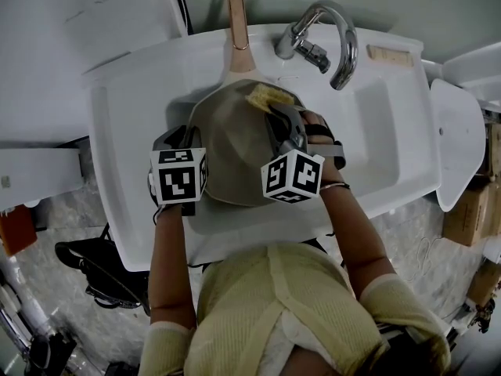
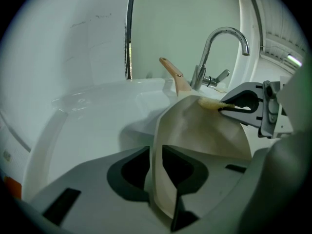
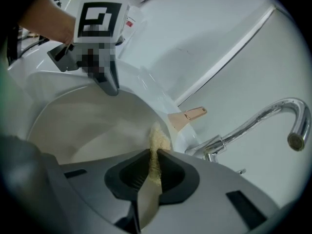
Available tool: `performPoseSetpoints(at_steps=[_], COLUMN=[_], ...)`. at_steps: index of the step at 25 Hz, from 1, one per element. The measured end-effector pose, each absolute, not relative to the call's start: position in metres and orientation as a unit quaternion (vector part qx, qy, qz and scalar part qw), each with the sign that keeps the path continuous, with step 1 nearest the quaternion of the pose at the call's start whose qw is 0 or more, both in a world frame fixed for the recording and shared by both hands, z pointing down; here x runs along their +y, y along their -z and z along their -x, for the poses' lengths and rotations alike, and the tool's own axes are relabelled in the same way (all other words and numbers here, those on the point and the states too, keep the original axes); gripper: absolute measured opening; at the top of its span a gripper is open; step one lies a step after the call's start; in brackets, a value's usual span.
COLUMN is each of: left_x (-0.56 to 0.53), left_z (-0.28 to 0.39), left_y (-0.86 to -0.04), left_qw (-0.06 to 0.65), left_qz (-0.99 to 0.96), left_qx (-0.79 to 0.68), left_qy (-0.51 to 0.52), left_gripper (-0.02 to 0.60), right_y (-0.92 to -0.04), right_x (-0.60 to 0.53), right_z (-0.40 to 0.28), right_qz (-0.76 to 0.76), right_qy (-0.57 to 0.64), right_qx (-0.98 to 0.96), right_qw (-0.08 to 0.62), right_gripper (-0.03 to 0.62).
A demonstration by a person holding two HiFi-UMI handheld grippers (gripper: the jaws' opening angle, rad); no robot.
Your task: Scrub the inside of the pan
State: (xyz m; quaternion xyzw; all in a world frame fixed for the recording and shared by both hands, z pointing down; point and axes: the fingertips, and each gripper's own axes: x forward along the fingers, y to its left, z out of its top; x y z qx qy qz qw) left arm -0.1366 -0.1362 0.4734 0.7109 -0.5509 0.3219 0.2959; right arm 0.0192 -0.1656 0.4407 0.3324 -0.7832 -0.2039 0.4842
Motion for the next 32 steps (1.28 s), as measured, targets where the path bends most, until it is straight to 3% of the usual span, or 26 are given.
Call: performPoseSetpoints(at_steps=[11, 32], left_x=[-0.137, -0.135], left_z=[0.139, 0.139], left_y=[-0.474, -0.475], left_qw=[0.297, 0.290], left_qz=[-0.711, -0.709], left_qx=[-0.544, -0.540], left_qy=[-0.332, -0.348], left_gripper=[0.077, 0.075], right_y=[-0.468, -0.528], right_x=[-0.173, -0.139], right_z=[-0.032, -0.055], right_qz=[-0.345, -0.281], right_qy=[0.173, 0.081], right_qx=[-0.752, -0.699], right_qw=[0.534, 0.653], right_gripper=[0.054, 0.054])
